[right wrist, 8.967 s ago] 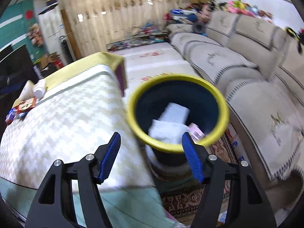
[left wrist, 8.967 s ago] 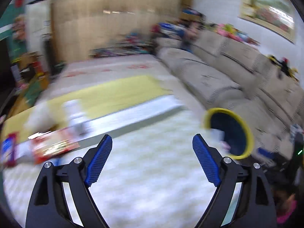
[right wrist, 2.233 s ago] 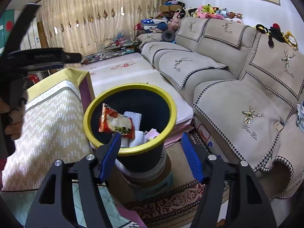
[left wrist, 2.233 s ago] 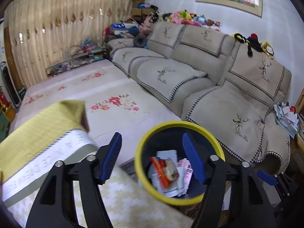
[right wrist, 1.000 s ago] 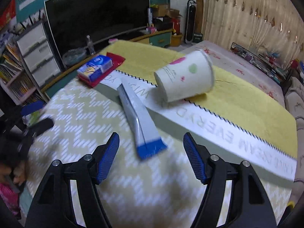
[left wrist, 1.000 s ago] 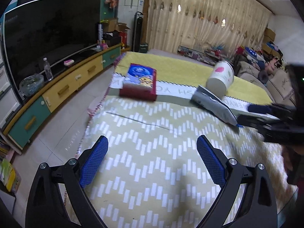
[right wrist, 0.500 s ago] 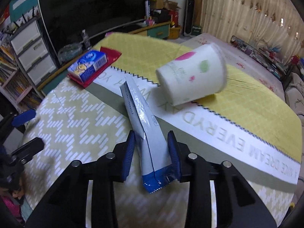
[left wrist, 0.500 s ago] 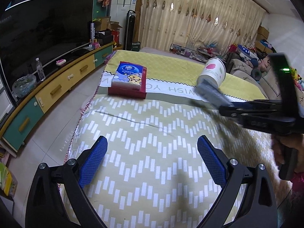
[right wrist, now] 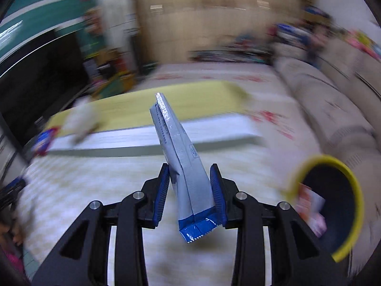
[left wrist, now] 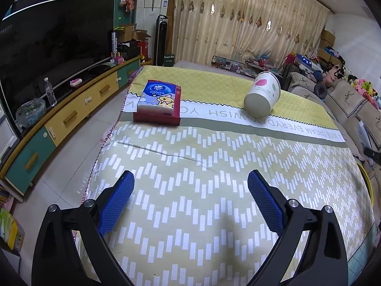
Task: Collect trash
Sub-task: 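Carry the toothpaste tube over the bin and open the right gripper, then grasp the white paper cup with the left gripper and lift it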
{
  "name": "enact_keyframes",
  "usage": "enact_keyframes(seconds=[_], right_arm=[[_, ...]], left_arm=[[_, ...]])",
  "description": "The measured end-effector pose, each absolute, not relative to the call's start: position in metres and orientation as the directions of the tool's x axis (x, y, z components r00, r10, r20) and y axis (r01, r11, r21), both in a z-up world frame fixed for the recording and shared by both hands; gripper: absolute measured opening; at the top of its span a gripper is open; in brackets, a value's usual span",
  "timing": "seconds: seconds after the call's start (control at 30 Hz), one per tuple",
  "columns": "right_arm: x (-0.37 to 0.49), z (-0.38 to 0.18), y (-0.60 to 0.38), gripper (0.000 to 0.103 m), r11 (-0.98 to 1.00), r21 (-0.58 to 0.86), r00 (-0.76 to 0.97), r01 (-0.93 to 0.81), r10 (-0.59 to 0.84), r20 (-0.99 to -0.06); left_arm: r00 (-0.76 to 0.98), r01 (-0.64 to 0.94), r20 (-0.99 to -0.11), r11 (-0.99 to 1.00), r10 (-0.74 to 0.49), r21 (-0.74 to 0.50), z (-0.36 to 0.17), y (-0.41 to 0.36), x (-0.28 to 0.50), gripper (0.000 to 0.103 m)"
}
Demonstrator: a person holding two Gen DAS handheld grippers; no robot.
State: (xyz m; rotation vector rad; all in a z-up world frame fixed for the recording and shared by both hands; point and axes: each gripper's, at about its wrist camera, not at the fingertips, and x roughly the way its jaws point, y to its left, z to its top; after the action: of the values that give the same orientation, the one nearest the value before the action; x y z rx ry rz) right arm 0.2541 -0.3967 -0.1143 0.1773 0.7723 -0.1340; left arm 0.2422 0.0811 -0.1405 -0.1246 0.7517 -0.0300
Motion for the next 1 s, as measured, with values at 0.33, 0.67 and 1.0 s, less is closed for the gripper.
enact_keyframes(seconds=[0.33, 0.67, 1.0], right_arm=[[0.227, -0.159, -0.517, 0.049, 0.829, 0.043, 0.560, 0.558, -0.338, -0.756], [0.209, -0.146, -0.471, 0.062, 0.865, 0.110, 0.695, 0.489, -0.310, -0.649], [0.199, -0.133, -0.446, 0.065, 0.874, 0.047, 0.735, 0.483, -0.376, -0.564]], left_arm=[[0.723, -0.026, -0.687, 0.991, -0.072, -0.131, -0.142, 0.083, 0.243, 0.095], [0.717, -0.026, -0.695, 0.996, -0.043, -0.089, -0.142, 0.077, 0.244, 0.095], [0.728, 0.156, -0.675, 0.988, -0.119, -0.006, -0.090, 0.020, 0.290, 0.095]])
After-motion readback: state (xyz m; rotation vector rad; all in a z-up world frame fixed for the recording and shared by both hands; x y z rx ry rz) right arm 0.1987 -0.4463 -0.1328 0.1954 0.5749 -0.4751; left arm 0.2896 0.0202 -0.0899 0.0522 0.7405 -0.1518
